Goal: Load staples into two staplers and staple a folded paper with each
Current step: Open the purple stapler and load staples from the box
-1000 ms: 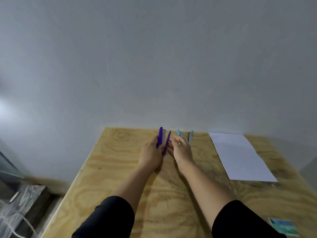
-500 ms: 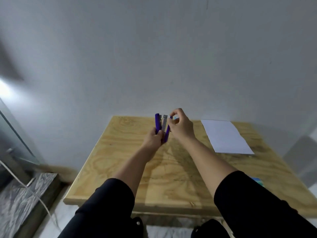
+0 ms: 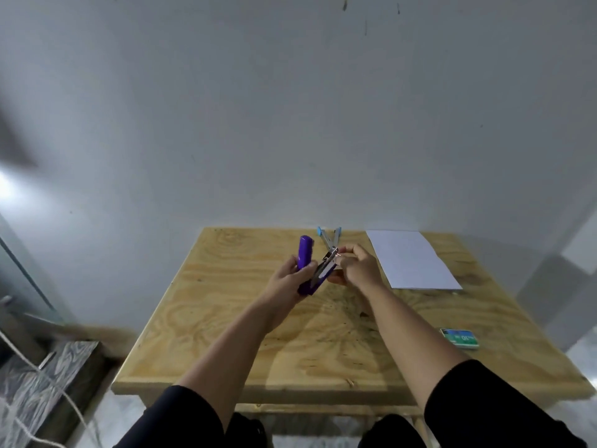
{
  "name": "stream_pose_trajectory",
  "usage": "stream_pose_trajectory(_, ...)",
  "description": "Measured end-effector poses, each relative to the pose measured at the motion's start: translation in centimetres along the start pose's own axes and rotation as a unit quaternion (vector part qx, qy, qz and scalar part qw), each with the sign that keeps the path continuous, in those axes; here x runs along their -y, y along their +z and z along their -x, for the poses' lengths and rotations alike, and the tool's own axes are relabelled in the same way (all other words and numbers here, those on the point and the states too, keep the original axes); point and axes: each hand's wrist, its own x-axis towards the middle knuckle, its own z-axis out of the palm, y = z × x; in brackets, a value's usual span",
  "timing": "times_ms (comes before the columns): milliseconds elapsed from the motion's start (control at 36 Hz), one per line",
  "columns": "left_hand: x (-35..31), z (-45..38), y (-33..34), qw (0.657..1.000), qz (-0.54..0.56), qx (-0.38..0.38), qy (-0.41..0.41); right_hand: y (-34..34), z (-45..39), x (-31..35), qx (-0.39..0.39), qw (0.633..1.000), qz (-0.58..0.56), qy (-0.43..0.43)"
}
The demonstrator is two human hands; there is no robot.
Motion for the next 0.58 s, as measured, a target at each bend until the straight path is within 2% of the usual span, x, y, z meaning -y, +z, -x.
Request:
stream_pose_trajectory(83,-0.1,0.1,0.4,0.997,0.025,0.032,-0.066,-0.2,0.2,-0.5,0.028,0.999,-0.011,-0.012)
stream_pose_trajectory(250,0.1,-0.3,1.1,0.985,0.028,0.029,-0.169,0.1,-0.2,-0.6,0.053,0.998,0.020,-0.025)
stream_pose_trajectory(361,0.0,-0.2,0.8,0.970,0.105,0.031,-0.216,0.2,-0.4,-0.7,0.059,0.996,0.012,-0.063)
stream_pose_trajectory(444,-0.1,0.1,0.1,0.944,0.197,0.061,-0.259,0.4,-0.9,-0.9,0.051,0.997,0.013,-0.061)
stream_pose_trajectory(500,0.0,0.1,-0.2,0.934,0.227,0.078,-0.264,0.6,-1.1,-1.1,0.036,0.998,0.010,-0.052)
stream_pose_trajectory(583,0.4,-0.1,-0.1,0.946,0.212,0.072,-0.234,0.9,-1.5,-1.5,0.018,0.999,-0.029,-0.023)
